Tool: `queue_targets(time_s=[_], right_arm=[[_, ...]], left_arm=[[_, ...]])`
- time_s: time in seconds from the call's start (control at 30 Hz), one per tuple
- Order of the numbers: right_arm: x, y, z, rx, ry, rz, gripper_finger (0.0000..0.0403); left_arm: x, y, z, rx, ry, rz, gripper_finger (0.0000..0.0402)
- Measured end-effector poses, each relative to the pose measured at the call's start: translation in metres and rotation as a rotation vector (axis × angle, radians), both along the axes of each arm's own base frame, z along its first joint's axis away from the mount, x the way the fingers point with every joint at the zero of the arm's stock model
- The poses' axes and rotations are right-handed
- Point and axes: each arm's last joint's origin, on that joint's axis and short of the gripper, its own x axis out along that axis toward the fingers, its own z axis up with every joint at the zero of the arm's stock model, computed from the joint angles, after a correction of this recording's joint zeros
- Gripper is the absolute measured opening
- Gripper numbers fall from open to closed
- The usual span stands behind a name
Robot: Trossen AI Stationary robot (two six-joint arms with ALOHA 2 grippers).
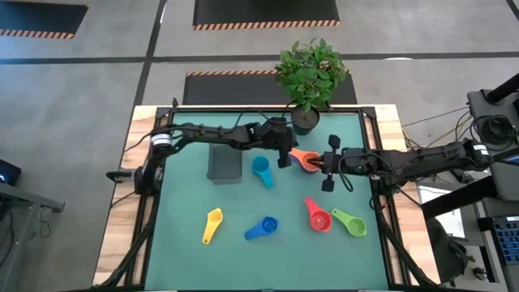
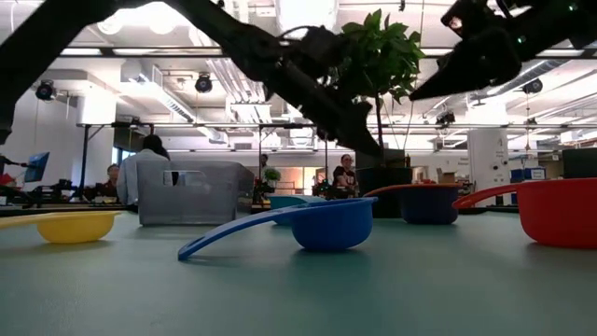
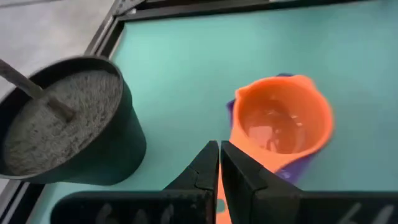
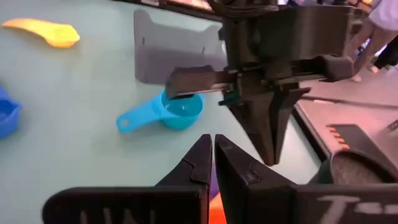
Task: Nest measuring cups in basket
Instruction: Stack the orange measuring cup on top of the violet measuring cup
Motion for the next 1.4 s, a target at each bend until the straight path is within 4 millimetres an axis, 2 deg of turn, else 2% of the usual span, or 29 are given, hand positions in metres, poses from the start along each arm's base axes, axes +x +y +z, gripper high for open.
queue_targets(time_s=[0.17, 0.43, 0.67, 1.4], right_arm=[[-0.006, 0.0, -0.009, 0.001, 0.012, -0.001, 0.0009], [-0.009, 0.0, -0.006, -0.027, -0.009, 0.01, 0.0009], [-0.012, -0.001, -0.004, -0.047, -0.021, 0.01, 0.0009], [-0.012, -0.001, -0.004, -0.048, -0.02, 0.01, 0.0009]], left_arm=[[0.009, 0.011, -0.014, -0.005, 0.026, 0.015, 0.0], [0.013, 0.025, -0.023, -0.017, 0.027, 0.047, 0.0], [0.015, 0.026, -0.036, -0.04, 0.043, 0.055, 0.0], [0.012, 0.024, -0.046, -0.083, 0.078, 0.051, 0.0]])
